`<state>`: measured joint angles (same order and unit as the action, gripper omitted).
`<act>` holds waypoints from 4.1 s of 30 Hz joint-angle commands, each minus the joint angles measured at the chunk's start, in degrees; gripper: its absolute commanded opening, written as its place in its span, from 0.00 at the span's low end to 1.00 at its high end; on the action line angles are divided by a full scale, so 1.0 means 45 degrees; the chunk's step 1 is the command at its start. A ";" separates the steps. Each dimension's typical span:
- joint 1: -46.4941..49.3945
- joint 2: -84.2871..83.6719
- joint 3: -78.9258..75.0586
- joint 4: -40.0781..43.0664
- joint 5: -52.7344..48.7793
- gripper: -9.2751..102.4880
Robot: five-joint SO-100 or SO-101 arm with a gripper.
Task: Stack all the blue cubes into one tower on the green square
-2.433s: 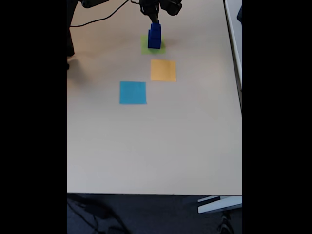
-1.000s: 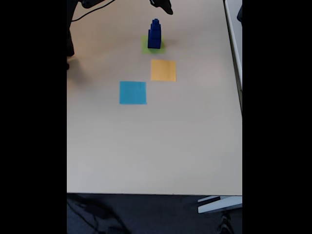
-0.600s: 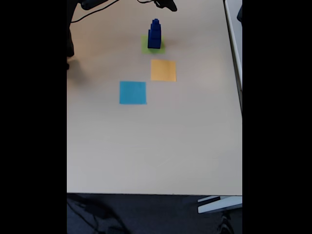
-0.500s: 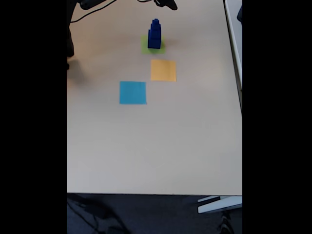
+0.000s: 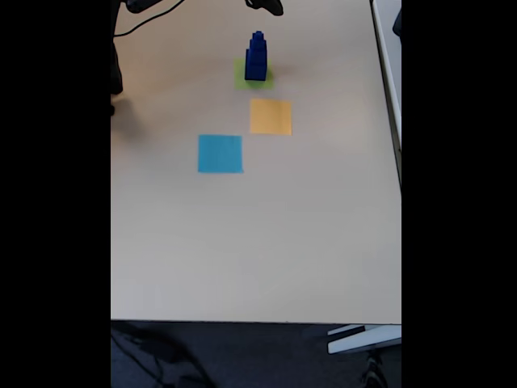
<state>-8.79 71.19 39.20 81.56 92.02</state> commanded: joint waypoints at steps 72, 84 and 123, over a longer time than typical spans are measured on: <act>0.0098 0.3418 0.0977 0.3789 0.1094 0.08; 0.0527 0.4062 0.1543 0.4141 -0.0430 0.08; 0.2285 1.3125 1.5566 -0.3437 -0.5000 0.08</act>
<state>0.97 124.37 105.12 70.49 71.19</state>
